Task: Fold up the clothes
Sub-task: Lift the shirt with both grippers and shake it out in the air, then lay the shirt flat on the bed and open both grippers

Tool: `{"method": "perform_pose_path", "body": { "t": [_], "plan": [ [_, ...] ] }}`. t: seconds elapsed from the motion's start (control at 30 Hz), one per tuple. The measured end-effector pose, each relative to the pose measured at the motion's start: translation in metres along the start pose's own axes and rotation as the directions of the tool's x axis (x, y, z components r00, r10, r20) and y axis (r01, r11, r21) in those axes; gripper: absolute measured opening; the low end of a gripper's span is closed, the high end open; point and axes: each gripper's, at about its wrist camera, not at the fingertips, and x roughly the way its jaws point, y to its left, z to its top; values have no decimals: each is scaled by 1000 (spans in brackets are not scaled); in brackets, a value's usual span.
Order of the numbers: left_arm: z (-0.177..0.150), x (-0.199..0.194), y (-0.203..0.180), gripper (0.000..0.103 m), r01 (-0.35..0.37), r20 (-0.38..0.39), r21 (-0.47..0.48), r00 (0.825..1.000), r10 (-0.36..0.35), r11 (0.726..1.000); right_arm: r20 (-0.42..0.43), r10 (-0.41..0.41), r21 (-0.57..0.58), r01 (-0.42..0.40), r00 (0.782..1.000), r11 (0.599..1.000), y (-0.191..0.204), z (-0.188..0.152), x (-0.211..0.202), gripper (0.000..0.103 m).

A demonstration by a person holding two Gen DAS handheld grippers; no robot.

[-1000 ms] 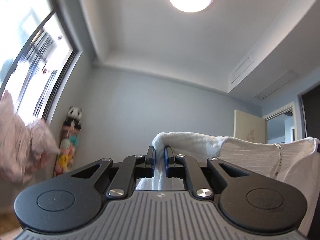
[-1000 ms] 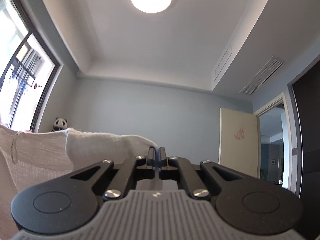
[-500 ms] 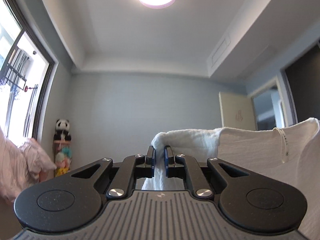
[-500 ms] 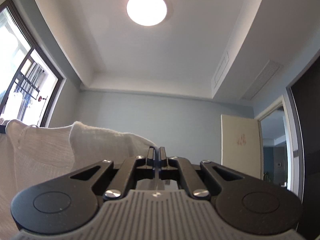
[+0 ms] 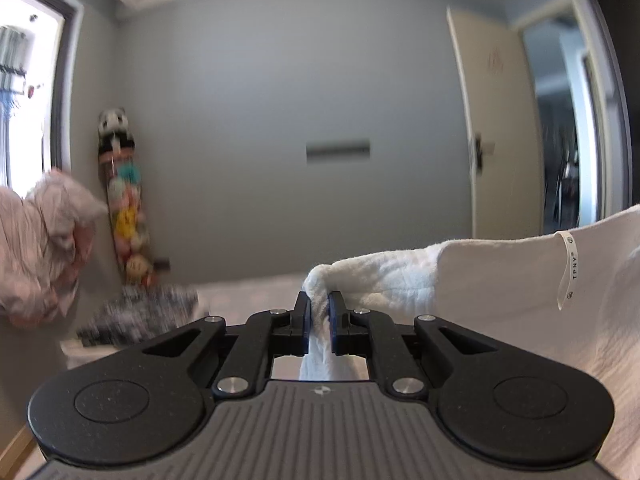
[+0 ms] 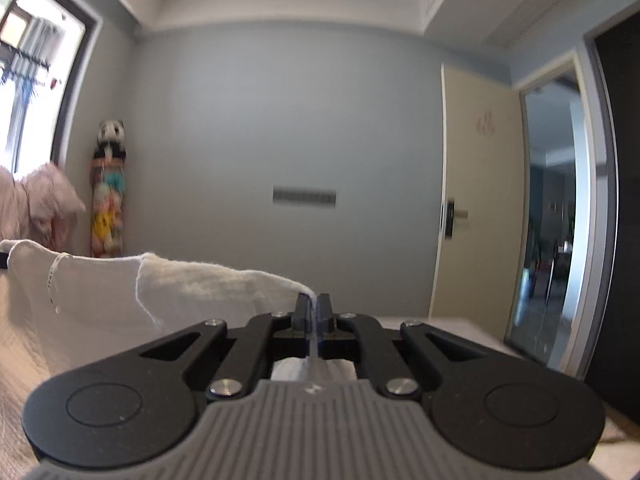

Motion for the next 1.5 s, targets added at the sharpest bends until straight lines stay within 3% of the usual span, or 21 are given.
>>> {"method": "perform_pose_path", "body": {
  "t": [0.2, 0.37, 0.53, 0.67, 0.77, 0.83, 0.93, 1.0, 1.03, 1.07, 1.1, 1.2, 1.3, 1.4, 1.5],
  "plan": [
    [-50, 127, -6, 10, -37, -159, 36, 986, 42, 999, -175, -44, -44, 37, 984, 998, 14, -72, 148, 3],
    [-92, 220, -17, 10, -53, -300, 43, 952, 63, 998, -336, -76, -1, 80, 939, 997, 19, -136, 264, 3],
    [-151, 286, -23, 11, -37, -430, 27, 902, 45, 999, -466, -65, -1, 73, 882, 997, 20, -208, 333, 3],
    [-184, 314, -18, 11, 8, -468, -18, 884, -16, 1000, -529, -45, 10, 60, 848, 998, 16, -243, 365, 3],
    [-194, 326, -15, 13, 34, -462, -24, 886, -41, 999, -561, -15, 34, 41, 828, 999, 14, -259, 378, 6],
    [-195, 329, -15, 13, 41, -450, -24, 892, -48, 999, -563, -10, 41, 40, 827, 998, 16, -259, 382, 6],
    [-187, 331, -15, 20, -5, -443, -23, 897, -6, 1000, -572, -18, 29, 42, 820, 999, 21, -252, 391, 8],
    [-181, 332, -15, 25, -36, -438, -24, 899, 22, 999, -573, -35, 38, 70, 819, 997, 21, -246, 388, 20],
    [-177, 326, -11, 26, -48, -433, -44, 901, 24, 998, -558, -45, 52, 89, 828, 995, 18, -240, 382, 42],
    [-173, 320, -8, 29, -60, -428, -64, 904, 27, 996, -544, -56, 66, 109, 837, 992, 16, -233, 376, 51],
    [-169, 314, -6, 30, -69, -422, -83, 906, 28, 994, -529, -61, 82, 123, 846, 989, 13, -227, 368, 51],
    [-156, 286, -6, 30, 10, -401, -98, 915, -49, 995, -498, -26, 145, 112, 867, 983, 9, -208, 334, 51],
    [-148, 271, -17, 34, 88, -410, -101, 904, -122, 991, -493, 39, 225, 85, 869, 971, 12, -199, 290, 51],
    [-144, 269, -33, 46, 121, -439, -93, 886, -150, 988, -544, 97, 242, 45, 834, 969, 27, -209, 253, 51],
    [-144, 286, -49, 46, 96, -493, -72, 862, -119, 993, -590, 78, 182, 39, 804, 982, 38, -230, 235, 51]
  ]
}}
